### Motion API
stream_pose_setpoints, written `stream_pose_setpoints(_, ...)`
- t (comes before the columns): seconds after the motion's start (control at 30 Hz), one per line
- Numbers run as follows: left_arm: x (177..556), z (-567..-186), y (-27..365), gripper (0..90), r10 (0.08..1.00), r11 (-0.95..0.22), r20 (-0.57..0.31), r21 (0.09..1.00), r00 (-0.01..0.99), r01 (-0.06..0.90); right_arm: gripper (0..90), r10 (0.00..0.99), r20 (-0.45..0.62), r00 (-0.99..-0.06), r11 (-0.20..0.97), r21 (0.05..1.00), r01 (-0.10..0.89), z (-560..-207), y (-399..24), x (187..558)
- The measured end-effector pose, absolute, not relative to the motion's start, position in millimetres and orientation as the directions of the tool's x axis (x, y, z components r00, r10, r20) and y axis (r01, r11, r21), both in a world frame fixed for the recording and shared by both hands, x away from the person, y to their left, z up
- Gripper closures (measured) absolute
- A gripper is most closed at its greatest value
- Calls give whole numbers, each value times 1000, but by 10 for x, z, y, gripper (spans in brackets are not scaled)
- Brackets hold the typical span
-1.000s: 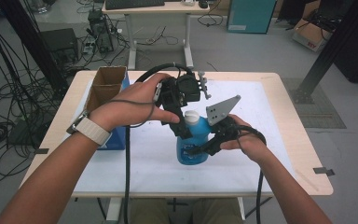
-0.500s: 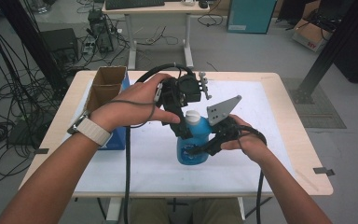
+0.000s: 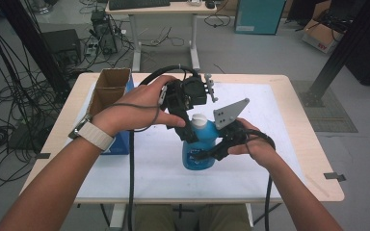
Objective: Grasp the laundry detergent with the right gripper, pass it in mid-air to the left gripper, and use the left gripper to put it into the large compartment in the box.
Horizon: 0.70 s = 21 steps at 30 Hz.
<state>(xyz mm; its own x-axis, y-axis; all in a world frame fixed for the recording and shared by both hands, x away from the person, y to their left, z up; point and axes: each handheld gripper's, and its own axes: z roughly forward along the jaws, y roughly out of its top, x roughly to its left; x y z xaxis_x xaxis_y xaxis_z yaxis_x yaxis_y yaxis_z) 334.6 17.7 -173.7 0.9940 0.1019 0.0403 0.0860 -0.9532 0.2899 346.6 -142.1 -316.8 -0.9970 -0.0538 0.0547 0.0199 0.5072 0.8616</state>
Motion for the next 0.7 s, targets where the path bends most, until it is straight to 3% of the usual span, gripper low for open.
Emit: stream_pose_setpoints(0.7, 3349, -1741, 180, 57, 105, -953, 44, 291, 994, 87, 428, -51, 54, -997, 510, 860, 20, -3180, -1418, 3465)
